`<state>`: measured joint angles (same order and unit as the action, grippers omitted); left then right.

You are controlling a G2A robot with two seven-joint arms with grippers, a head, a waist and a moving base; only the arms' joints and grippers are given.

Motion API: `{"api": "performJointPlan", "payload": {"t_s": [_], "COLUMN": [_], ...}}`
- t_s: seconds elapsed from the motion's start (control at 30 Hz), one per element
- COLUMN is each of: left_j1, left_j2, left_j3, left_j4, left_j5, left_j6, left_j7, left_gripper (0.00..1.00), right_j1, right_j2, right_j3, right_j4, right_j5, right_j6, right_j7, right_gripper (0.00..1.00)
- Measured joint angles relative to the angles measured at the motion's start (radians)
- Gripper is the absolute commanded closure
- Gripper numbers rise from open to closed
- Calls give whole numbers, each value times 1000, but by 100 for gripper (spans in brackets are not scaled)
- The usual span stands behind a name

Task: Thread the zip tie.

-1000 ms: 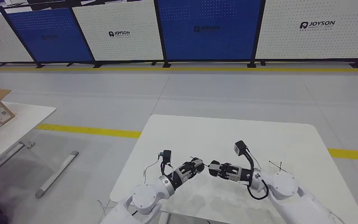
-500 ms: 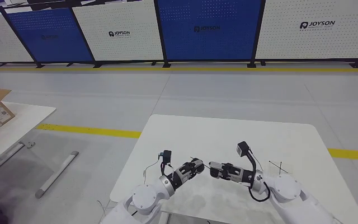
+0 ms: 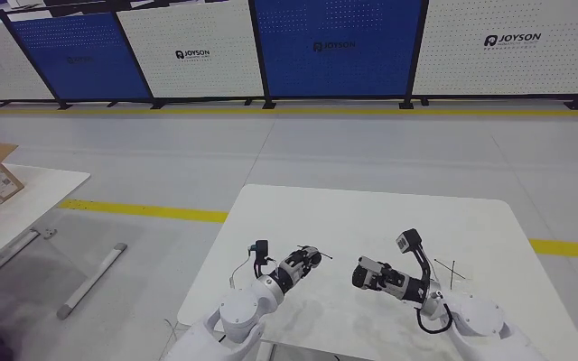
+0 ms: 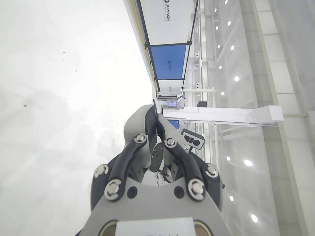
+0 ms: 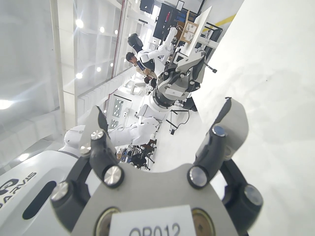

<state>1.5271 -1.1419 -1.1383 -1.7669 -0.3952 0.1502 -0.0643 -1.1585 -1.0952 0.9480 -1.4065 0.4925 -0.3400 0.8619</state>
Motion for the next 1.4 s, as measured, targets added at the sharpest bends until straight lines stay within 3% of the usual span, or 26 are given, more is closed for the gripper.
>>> {"api": "performJointPlan", "payload": {"t_s": [0.3, 0.43, 0.57, 0.7, 0.8, 0.9, 1.0, 1.4], "left_j1": [-6, -20, -18, 5, 38, 81, 125, 128], "left_j2": [1, 13, 28, 37, 44, 52, 56, 56], "left_j3": [-3, -39, -104, -172, -232, -298, -358, -362], "left_j4": [9, 24, 6, -54, -124, -207, -289, -295], "left_j5": [15, 65, 87, 47, -12, -29, -32, -34], "left_j6": [-6, 11, 45, 71, 87, 53, 29, 31], "left_j7": [-7, -95, -171, -214, -259, -293, -278, -272], "left_gripper": [100, 100, 100, 100, 100, 100, 100, 100], "right_j1": [0, 0, 0, 0, 0, 0, 0, 0], "right_j2": [0, 0, 0, 0, 0, 0, 0, 0], "right_j3": [0, 0, 0, 0, 0, 0, 0, 0], "right_j4": [1, 1, 1, 1, 1, 1, 1, 1], "right_j5": [0, 0, 0, 0, 0, 0, 0, 0], "right_j6": [0, 0, 0, 0, 0, 0, 0, 0], "right_j7": [0, 0, 0, 0, 0, 0, 0, 0], "right_gripper": [0, 0, 0, 0, 0, 0, 0, 0]}}
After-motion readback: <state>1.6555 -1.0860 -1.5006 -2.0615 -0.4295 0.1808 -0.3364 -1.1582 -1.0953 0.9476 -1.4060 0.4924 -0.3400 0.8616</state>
